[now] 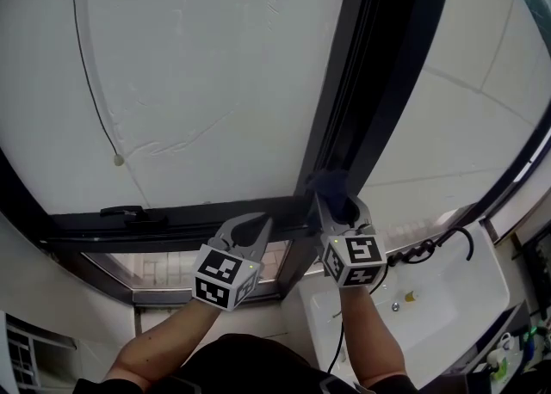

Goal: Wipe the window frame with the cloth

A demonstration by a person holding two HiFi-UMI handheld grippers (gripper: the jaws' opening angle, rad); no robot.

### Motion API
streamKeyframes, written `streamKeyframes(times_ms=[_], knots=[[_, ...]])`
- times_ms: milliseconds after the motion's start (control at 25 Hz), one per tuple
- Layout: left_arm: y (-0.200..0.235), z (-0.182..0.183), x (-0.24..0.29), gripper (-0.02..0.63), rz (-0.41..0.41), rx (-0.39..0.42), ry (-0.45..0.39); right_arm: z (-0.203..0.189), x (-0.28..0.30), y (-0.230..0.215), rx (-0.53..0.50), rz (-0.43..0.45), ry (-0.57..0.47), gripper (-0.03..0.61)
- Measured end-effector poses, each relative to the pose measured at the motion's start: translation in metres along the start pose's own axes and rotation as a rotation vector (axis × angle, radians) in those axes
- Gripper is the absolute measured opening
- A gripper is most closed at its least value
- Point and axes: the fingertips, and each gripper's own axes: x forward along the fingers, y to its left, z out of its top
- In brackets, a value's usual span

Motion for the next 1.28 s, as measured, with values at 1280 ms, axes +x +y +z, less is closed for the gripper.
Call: streamKeyframes(times_ms=[1280], knots=[[0.002, -0.100, -0.002, -0.006, 0.052, -0.080, 0.183, -0.165, -0.008, 0.009, 0.009, 0.034, 0.299, 0.129]])
